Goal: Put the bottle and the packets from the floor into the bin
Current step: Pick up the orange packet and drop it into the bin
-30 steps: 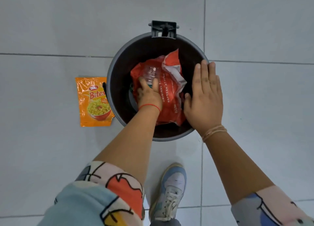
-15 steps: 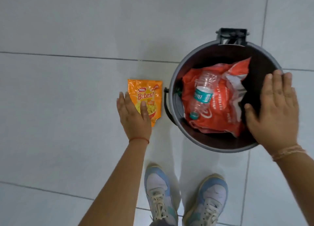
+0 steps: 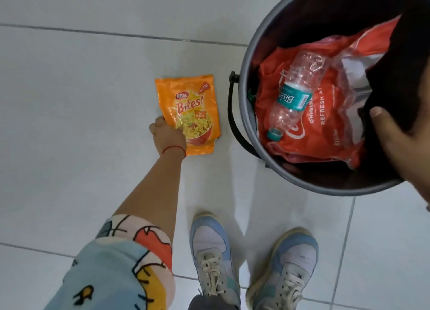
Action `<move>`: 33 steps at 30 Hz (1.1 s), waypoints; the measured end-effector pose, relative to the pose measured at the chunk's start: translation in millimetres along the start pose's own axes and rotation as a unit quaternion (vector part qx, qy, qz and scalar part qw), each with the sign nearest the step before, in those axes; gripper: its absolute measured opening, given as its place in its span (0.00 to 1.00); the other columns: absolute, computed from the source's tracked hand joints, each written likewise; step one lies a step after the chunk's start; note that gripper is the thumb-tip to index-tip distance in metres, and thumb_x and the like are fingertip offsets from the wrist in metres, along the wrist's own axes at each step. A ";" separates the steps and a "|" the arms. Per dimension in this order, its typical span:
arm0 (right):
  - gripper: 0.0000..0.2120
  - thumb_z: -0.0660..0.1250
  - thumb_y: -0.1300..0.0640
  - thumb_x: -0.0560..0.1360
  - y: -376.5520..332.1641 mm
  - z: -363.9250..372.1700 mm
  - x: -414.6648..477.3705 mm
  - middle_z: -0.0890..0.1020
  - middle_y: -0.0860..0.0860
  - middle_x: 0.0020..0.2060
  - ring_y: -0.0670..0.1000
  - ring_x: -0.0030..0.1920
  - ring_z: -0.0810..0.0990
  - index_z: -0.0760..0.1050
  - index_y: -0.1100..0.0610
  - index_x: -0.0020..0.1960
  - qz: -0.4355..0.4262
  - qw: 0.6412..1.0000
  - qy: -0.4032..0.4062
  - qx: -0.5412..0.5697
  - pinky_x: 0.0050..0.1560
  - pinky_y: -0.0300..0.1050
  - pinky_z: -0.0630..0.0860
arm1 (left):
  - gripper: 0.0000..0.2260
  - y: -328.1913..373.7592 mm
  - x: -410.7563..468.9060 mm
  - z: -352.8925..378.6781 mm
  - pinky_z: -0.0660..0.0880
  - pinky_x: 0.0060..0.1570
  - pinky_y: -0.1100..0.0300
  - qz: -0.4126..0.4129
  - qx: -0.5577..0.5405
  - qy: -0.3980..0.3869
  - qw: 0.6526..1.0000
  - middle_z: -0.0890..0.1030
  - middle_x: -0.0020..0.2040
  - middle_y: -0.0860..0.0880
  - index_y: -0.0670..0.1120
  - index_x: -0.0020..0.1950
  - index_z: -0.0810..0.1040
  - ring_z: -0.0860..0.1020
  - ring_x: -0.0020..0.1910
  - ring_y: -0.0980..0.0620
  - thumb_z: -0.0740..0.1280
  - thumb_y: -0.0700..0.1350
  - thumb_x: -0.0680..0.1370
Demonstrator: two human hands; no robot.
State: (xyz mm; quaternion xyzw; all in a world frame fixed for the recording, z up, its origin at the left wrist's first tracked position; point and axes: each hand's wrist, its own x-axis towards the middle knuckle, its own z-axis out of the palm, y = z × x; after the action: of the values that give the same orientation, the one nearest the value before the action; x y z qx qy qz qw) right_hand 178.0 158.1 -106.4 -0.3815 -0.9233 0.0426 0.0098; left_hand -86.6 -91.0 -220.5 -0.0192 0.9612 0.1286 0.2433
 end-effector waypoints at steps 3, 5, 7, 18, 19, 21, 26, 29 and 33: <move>0.37 0.56 0.46 0.72 -19.3 -11.0 -8.3 0.55 0.66 0.74 0.63 0.75 0.51 0.50 0.64 0.74 0.027 0.996 0.013 0.084 0.73 0.64 0.51 | 0.11 0.5 -14.3 -21.6 0.69 0.53 0.51 0.008 -0.068 0.033 0.997 0.72 0.58 0.34 0.34 0.57 0.72 0.74 0.54 0.37 0.63 0.38 0.76; 0.36 0.59 0.51 0.71 -33.6 -24.0 -8.9 0.59 0.68 0.72 0.68 0.73 0.54 0.53 0.68 0.72 0.041 0.996 0.016 0.079 0.72 0.61 0.53 | 0.06 5.4 -36.2 -45.1 0.68 0.46 0.53 0.055 -0.129 0.055 0.989 0.75 0.46 0.36 0.34 0.48 0.73 0.73 0.45 0.41 0.63 0.36 0.76; 0.35 0.61 0.54 0.70 -40.8 -34.2 -7.2 0.60 0.69 0.72 0.68 0.73 0.54 0.55 0.70 0.72 0.046 0.996 0.003 0.073 0.72 0.61 0.54 | 0.03 11.1 -61.9 -76.5 0.63 0.37 0.59 0.114 -0.171 0.089 0.975 0.73 0.38 0.39 0.35 0.43 0.73 0.69 0.39 0.47 0.65 0.35 0.74; 0.29 0.57 0.61 0.74 -45.8 -50.3 -6.8 0.58 0.65 0.73 0.63 0.74 0.53 0.54 0.67 0.73 0.094 0.986 -0.012 0.136 0.74 0.57 0.53 | 0.07 80.3 -170.9 -204.8 0.80 0.44 0.56 0.242 -0.343 -0.072 0.905 0.84 0.43 0.56 0.52 0.47 0.79 0.82 0.45 0.53 0.68 0.50 0.70; 0.28 0.58 0.65 0.74 -45.9 -50.0 -7.0 0.59 0.66 0.73 0.64 0.74 0.53 0.55 0.68 0.72 0.096 0.982 0.005 0.161 0.74 0.56 0.54 | 0.04 97.5 -180.1 -194.0 0.75 0.41 0.64 0.270 -0.304 -0.069 0.911 0.83 0.39 0.57 0.53 0.43 0.78 0.81 0.41 0.58 0.68 0.48 0.70; 0.26 0.57 0.71 0.75 -44.8 -49.6 -7.6 0.60 0.67 0.72 0.64 0.74 0.54 0.56 0.70 0.71 0.112 0.971 0.030 0.210 0.73 0.54 0.53 | 0.05 125.9 -193.8 -165.1 0.66 0.36 0.66 0.307 -0.215 -0.073 0.924 0.82 0.39 0.51 0.49 0.44 0.77 0.77 0.39 0.55 0.69 0.40 0.72; 0.24 0.54 0.71 0.78 -40.7 -47.8 -7.1 0.58 0.63 0.74 0.60 0.75 0.51 0.55 0.67 0.73 0.141 0.954 0.040 0.262 0.73 0.46 0.50 | 0.03 161.3 -194.3 -97.7 0.66 0.41 0.59 0.226 -0.081 -0.102 0.965 0.79 0.51 0.39 0.39 0.50 0.71 0.75 0.46 0.42 0.61 0.37 0.78; 0.23 0.53 0.68 0.79 -38.9 -46.4 -8.0 0.58 0.61 0.74 0.58 0.76 0.51 0.54 0.65 0.73 0.137 0.952 0.034 0.271 0.74 0.47 0.51 | 0.08 168.6 -180.5 -69.2 0.72 0.48 0.52 0.137 -0.054 -0.111 0.983 0.78 0.55 0.38 0.37 0.56 0.71 0.76 0.55 0.38 0.59 0.36 0.78; 0.23 0.54 0.67 0.79 -37.9 -45.0 -6.9 0.59 0.60 0.74 0.58 0.76 0.51 0.55 0.65 0.73 0.129 0.953 0.030 0.273 0.74 0.48 0.52 | 0.12 171.6 -157.9 -41.2 0.73 0.53 0.49 0.024 -0.014 -0.145 0.989 0.76 0.59 0.36 0.36 0.60 0.70 0.75 0.57 0.37 0.58 0.35 0.77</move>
State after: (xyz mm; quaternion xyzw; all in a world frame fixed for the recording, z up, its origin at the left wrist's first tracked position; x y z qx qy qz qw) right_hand 158.6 129.7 -58.2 -0.4810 -0.8189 0.2820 0.1359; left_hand 16.4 60.1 -70.1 0.0192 0.9141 0.1495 0.3764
